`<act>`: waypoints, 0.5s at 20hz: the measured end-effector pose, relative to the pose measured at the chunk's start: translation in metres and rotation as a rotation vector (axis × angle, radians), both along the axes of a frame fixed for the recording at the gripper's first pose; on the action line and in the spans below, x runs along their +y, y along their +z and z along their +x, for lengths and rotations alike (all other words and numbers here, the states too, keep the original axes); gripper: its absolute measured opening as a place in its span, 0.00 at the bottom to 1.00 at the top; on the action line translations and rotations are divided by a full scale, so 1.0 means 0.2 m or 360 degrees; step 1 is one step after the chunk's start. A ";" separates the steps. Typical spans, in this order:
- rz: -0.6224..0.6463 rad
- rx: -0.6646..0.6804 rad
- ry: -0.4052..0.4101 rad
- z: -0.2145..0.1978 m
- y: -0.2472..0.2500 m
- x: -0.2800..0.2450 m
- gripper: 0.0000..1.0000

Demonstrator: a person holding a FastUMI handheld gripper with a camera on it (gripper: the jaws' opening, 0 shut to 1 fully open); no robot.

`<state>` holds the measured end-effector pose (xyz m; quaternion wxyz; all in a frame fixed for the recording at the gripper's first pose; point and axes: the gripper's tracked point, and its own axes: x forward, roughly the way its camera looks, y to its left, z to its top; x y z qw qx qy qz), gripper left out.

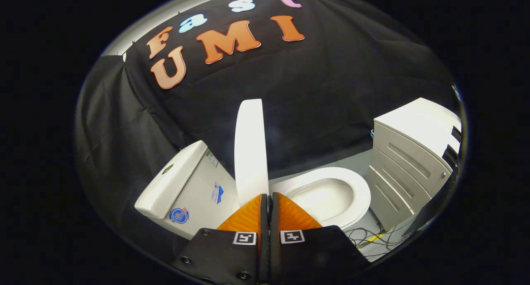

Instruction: Open the toilet lid.

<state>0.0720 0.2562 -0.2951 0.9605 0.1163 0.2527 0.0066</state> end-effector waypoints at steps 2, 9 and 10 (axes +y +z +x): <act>-0.0052 -0.0013 0.0024 -0.01 0.01 0.04 0.08; -0.0113 -0.0039 0.0067 -0.02 0.03 0.17 0.08; -0.0127 -0.0046 0.0083 -0.02 0.03 0.20 0.08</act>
